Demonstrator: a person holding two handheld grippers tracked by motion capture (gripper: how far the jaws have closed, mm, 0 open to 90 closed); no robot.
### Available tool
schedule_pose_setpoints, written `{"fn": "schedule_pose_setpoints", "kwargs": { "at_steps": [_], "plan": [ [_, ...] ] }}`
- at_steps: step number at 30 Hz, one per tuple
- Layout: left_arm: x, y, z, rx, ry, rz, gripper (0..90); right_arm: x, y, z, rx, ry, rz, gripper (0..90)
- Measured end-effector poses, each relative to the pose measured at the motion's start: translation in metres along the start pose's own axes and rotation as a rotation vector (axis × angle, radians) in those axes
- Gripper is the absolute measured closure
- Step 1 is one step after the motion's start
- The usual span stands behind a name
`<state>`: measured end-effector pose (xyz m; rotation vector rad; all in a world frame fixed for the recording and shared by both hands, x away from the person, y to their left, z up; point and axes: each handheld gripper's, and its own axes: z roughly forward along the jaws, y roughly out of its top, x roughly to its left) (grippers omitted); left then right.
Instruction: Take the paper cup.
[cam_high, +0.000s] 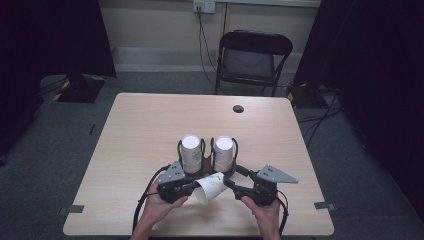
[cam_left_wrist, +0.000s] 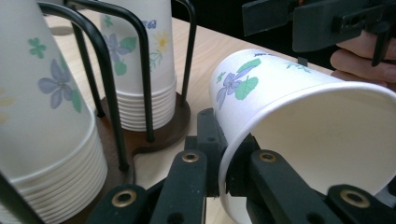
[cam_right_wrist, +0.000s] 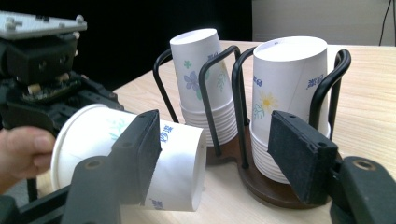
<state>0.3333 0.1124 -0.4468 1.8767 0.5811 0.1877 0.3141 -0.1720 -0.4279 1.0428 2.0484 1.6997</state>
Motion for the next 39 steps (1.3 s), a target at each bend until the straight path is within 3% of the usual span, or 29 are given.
{"fn": "schedule_pose_setpoints", "kwargs": {
  "at_steps": [2, 6, 11, 14, 17, 20, 27, 39],
  "plan": [
    [0.001, 0.002, 0.001, 0.023, -0.002, 0.0, 87.6, 0.002, 0.0, -0.001, 0.008, -0.007, -0.019, 33.8],
    [0.003, 0.006, 0.004, 0.055, -0.012, 0.009, 87.6, 0.002, -0.002, -0.002, 0.012, 0.033, -0.022, 29.2],
    [0.004, 0.014, 0.007, 0.104, -0.033, 0.046, 87.7, 0.006, -0.003, -0.003, 0.046, 0.062, -0.065, 25.9],
    [0.004, 0.019, 0.008, 0.131, -0.048, 0.065, 87.7, 0.012, -0.001, -0.003, 0.065, 0.117, -0.112, 26.1],
    [0.007, 0.024, 0.011, 0.155, -0.085, 0.064, 87.8, 0.017, 0.001, -0.003, 0.065, 0.135, -0.167, 26.3],
    [0.006, 0.028, 0.015, 0.2, -0.093, 0.081, 87.8, 0.022, 0.002, -0.002, 0.072, 0.146, -0.215, 24.1],
    [0.006, 0.038, 0.017, 0.247, -0.123, 0.086, 87.6, 0.03, 0.001, 0.002, 0.116, 0.143, -0.293, 17.2],
    [0.011, 0.037, 0.02, 0.264, -0.15, 0.032, 88.4, 0.041, -0.008, 0.008, 0.193, 0.115, -0.417, 13.7]
  ]
}}
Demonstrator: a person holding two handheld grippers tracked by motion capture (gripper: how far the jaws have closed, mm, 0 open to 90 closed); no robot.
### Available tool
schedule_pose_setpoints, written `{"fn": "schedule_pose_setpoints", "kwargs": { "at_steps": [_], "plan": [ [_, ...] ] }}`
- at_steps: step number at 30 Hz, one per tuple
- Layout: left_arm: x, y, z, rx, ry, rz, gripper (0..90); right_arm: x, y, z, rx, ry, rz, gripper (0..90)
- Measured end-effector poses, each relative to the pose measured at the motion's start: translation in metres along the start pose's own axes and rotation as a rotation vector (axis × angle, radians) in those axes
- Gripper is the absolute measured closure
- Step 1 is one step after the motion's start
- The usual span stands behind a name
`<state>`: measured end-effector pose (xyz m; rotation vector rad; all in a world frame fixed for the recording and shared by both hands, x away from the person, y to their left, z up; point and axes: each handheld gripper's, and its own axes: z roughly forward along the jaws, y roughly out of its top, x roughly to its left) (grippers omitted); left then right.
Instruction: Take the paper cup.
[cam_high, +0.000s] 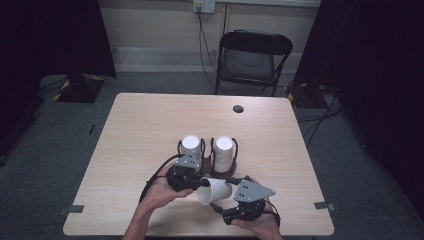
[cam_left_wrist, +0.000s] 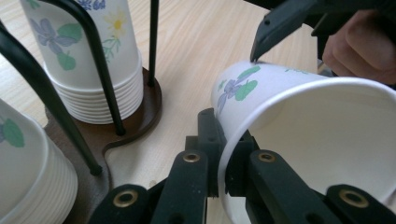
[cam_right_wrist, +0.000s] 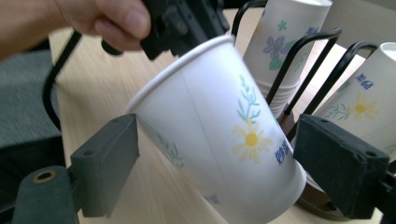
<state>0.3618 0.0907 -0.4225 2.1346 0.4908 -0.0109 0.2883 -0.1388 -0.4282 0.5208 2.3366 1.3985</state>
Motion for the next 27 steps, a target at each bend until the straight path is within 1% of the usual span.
{"fn": "schedule_pose_setpoints", "kwargs": {
  "at_steps": [1, 7, 9, 11, 12, 13, 15, 18, 20, 22, 24, 25, 27],
  "plan": [
    [0.0, 0.0, 0.0, -0.001, -0.001, -0.004, 88.6, 0.001, 0.0, 0.002, 0.014, -0.002, -0.013, 13.5],
    [0.001, 0.001, 0.002, 0.018, 0.006, -0.024, 88.7, 0.007, 0.002, 0.011, 0.045, -0.024, -0.065, 12.7],
    [0.002, 0.001, 0.002, 0.016, -0.005, -0.032, 88.7, 0.008, 0.002, 0.014, 0.057, -0.036, -0.09, 12.3],
    [0.002, 0.001, 0.003, 0.019, -0.014, -0.033, 88.7, 0.009, 0.002, 0.017, 0.07, -0.048, -0.116, 12.2],
    [0.001, 0.001, 0.004, 0.019, -0.017, -0.038, 88.9, 0.01, 0.002, 0.019, 0.072, -0.048, -0.116, 12.1],
    [0.001, 0.002, 0.005, 0.03, -0.009, -0.034, 88.9, 0.01, 0.002, 0.022, 0.074, -0.046, -0.115, 12.1],
    [0.001, 0.001, 0.005, 0.037, -0.008, -0.039, 88.9, 0.011, 0.001, 0.025, 0.092, -0.061, -0.123, 12.3],
    [0.0, 0.002, 0.006, 0.029, -0.011, -0.046, 88.8, 0.011, 0.0, 0.028, 0.092, -0.071, -0.122, 13.5],
    [-0.001, 0.002, 0.008, 0.024, -0.012, -0.04, 88.8, 0.012, 0.0, 0.031, 0.1, -0.077, -0.128, 14.0],
    [-0.002, 0.002, 0.009, 0.029, -0.02, -0.039, 88.8, 0.012, 0.0, 0.033, 0.11, -0.078, -0.138, 14.8],
    [-0.002, 0.003, 0.01, 0.041, -0.02, -0.032, 88.9, 0.013, 0.001, 0.036, 0.114, -0.08, -0.147, 15.4],
    [-0.002, 0.003, 0.01, 0.046, -0.021, -0.031, 88.9, 0.013, 0.001, 0.038, 0.117, -0.08, -0.162, 16.3],
    [-0.002, 0.003, 0.011, 0.054, -0.022, -0.034, 88.9, 0.014, 0.002, 0.039, 0.115, -0.08, -0.17, 16.7]
  ]
}}
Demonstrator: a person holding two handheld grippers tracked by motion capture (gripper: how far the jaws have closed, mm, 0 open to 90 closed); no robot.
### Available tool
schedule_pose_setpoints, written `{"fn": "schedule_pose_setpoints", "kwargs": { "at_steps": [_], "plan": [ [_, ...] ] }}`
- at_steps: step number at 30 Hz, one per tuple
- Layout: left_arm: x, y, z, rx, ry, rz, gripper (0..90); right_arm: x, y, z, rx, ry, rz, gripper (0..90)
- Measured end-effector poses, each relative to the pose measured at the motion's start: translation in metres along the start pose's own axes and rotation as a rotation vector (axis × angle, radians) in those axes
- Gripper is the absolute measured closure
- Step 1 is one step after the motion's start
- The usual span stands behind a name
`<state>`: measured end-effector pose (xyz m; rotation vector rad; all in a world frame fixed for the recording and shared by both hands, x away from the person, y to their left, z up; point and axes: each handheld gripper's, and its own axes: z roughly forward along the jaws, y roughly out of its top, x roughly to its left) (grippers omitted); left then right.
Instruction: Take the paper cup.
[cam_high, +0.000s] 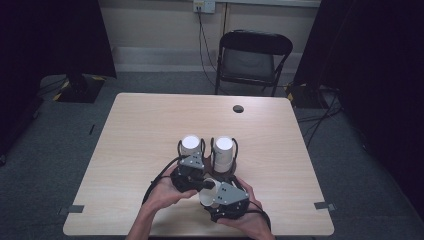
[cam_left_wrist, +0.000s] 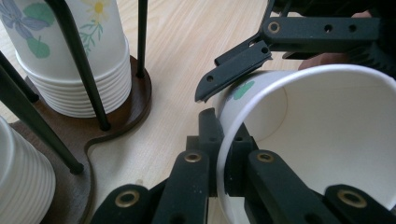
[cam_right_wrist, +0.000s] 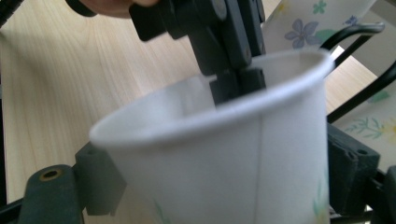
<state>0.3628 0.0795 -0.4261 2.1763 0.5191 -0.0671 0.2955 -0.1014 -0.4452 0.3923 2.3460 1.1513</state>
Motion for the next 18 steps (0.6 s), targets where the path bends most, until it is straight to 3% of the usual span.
{"fn": "schedule_pose_setpoints", "kwargs": {
  "at_steps": [5, 14, 18],
  "plan": [
    [0.0003, -0.0004, 0.0026, 0.018, 0.007, -0.015, 88.6, 0.0037, 0.0046, 0.0012, 0.001, -0.014, -0.042, 19.1],
    [0.0023, -0.0015, 0.0031, 0.038, 0.009, -0.032, 88.0, 0.0054, 0.0058, -0.0015, -0.025, -0.029, -0.046, 23.5],
    [0.003, -0.0018, 0.0051, 0.047, 0.014, -0.038, 87.7, 0.0046, 0.0042, -0.0023, -0.028, -0.035, -0.027, 24.2]
  ]
}}
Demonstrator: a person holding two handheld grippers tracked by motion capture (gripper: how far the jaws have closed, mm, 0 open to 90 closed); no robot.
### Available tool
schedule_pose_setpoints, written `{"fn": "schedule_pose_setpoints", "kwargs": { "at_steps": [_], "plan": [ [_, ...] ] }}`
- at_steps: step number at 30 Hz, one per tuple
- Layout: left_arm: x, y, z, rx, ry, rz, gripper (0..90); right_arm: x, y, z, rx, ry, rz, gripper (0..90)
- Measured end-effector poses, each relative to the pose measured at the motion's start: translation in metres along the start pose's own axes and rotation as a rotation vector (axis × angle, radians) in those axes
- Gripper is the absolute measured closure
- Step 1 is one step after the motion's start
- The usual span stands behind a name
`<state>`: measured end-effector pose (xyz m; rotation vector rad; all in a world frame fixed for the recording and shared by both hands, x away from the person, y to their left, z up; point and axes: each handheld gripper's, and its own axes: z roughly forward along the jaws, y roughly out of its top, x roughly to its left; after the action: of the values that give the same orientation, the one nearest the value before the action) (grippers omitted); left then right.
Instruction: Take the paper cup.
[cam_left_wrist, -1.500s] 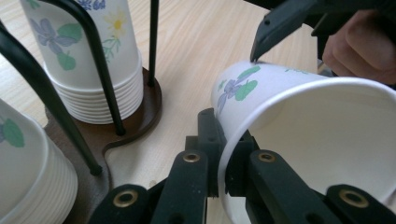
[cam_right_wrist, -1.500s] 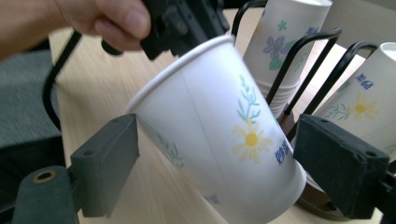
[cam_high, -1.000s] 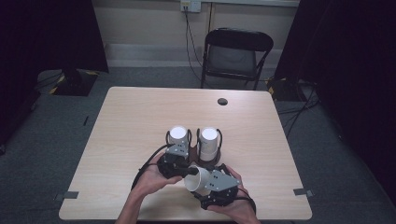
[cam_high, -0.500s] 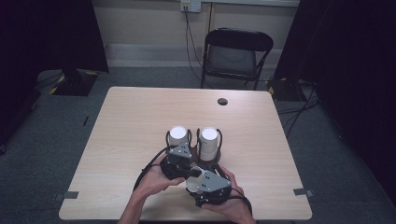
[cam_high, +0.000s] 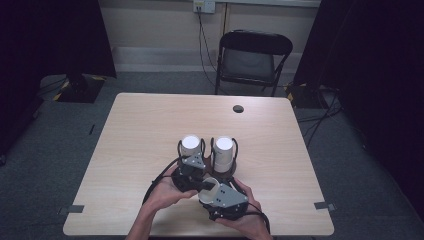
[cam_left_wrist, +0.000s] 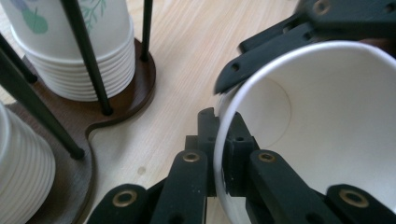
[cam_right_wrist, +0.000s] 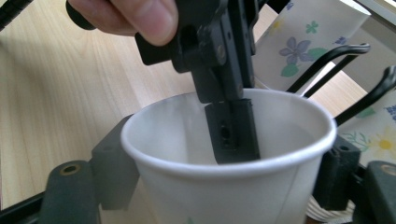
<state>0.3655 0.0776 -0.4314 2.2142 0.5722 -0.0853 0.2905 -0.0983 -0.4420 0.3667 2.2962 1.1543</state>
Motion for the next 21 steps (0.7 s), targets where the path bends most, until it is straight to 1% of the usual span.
{"fn": "schedule_pose_setpoints", "kwargs": {
  "at_steps": [2, 4, 5, 7, 8, 10, 11, 14, 19, 21],
  "plan": [
    [-0.0001, -0.0003, 0.001, -0.011, -0.005, -0.002, 87.3, -0.0003, -0.0006, -0.001, -0.007, -0.002, 0.008, 25.0],
    [-0.0005, -0.0004, 0.0008, -0.007, -0.003, -0.001, 87.0, -0.0007, -0.0016, -0.0019, -0.015, 0.0, 0.015, 26.1],
    [-0.0008, -0.0006, 0.0009, -0.016, -0.003, 0.001, 86.7, -0.001, -0.0018, -0.0022, -0.016, 0.004, 0.019, 26.4],
    [-0.0012, -0.0006, 0.0, -0.016, -0.006, 0.001, 86.5, -0.0016, -0.0019, -0.0034, -0.025, 0.008, 0.029, 27.0],
    [-0.0018, -0.0008, -0.0001, -0.024, 0.002, 0.002, 86.0, -0.0017, -0.0019, -0.0038, -0.026, 0.008, 0.031, 27.2],
    [-0.002, -0.0008, -0.0005, -0.023, 0.005, 0.004, 85.6, -0.0024, -0.0019, -0.0044, -0.031, 0.006, 0.042, 27.6],
    [-0.0021, -0.0009, -0.0011, -0.026, 0.015, 0.001, 84.8, -0.003, -0.0019, -0.0046, -0.034, 0.008, 0.048, 27.9],
    [-0.001, -0.0021, -0.0027, -0.042, 0.013, -0.012, 82.9, -0.0037, -0.0025, -0.0051, -0.035, -0.002, 0.054, 28.9],
    [-0.001, -0.0028, -0.0035, -0.053, 0.019, -0.012, 82.6, -0.0036, -0.0033, -0.0052, -0.034, -0.003, 0.061, 29.1],
    [-0.0009, -0.0032, -0.0053, -0.067, 0.018, -0.015, 81.2, -0.0042, -0.0042, -0.0054, -0.036, -0.005, 0.067, 29.3]
  ]
}}
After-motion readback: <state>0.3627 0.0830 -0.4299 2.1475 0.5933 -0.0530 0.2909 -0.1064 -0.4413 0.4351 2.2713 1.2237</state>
